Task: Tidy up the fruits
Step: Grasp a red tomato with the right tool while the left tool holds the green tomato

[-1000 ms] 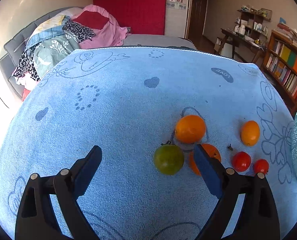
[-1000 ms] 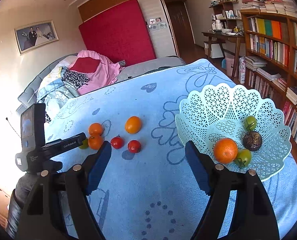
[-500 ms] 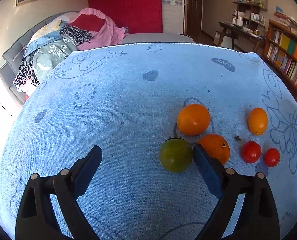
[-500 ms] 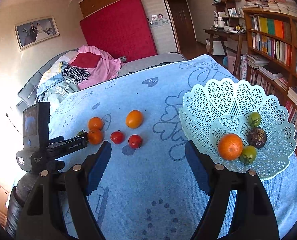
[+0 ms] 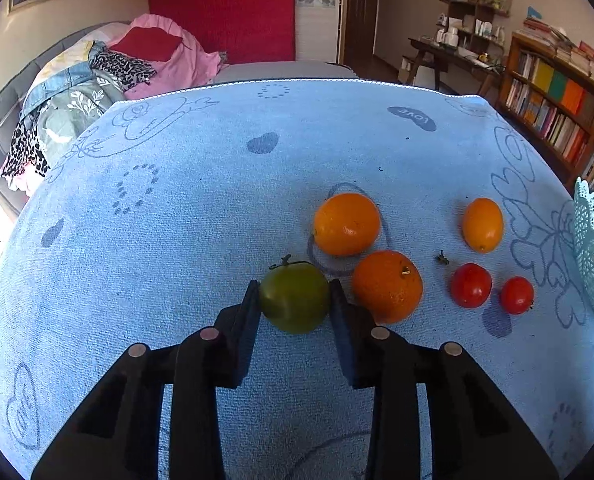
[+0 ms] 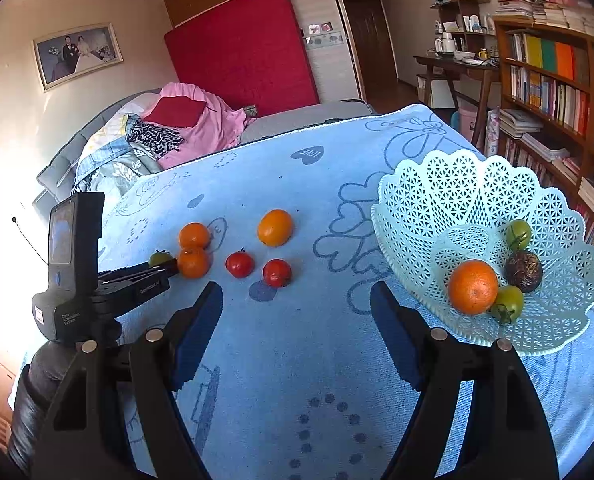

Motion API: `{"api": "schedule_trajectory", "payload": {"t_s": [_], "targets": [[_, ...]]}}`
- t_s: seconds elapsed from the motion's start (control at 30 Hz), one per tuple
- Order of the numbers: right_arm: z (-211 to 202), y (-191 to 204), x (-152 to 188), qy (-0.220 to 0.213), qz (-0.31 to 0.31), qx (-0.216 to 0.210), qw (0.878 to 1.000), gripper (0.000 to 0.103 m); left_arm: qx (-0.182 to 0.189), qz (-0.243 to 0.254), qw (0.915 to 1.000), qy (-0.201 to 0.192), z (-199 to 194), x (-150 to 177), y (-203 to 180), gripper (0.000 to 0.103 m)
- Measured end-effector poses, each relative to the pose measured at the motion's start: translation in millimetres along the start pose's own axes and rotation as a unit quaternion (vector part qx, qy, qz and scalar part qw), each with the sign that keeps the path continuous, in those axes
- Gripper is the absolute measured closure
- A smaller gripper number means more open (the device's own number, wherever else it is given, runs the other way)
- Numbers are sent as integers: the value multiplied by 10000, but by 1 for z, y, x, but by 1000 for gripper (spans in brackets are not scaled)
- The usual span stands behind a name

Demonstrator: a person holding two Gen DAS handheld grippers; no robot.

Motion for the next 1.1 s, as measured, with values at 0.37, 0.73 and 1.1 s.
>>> {"api": "schedule_trajectory", "payload": {"t_s": [0.37, 0.73, 1.1], "targets": [[26, 15, -9, 301, -127, -186, 9993, 25, -92, -306, 9990, -306, -25, -4, 13, 69], [80, 30, -10, 823, -477, -112, 9954, 32, -95, -580, 9972, -457, -41, -4, 27, 69], [123, 24, -9, 1201, -545, 189, 9911, 57, 8, -541, 9975, -449, -44, -1, 21, 68]]}}
Point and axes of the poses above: each gripper's, at about its wrist camera, not at the fingertips, and z roughly the way its jaws point, y to its left, x to its underside, the point moved 2 cm from there along z, roughly the way its jaws point, and after that the axes turned 4 degrees about -x, right-handed, at the moved point
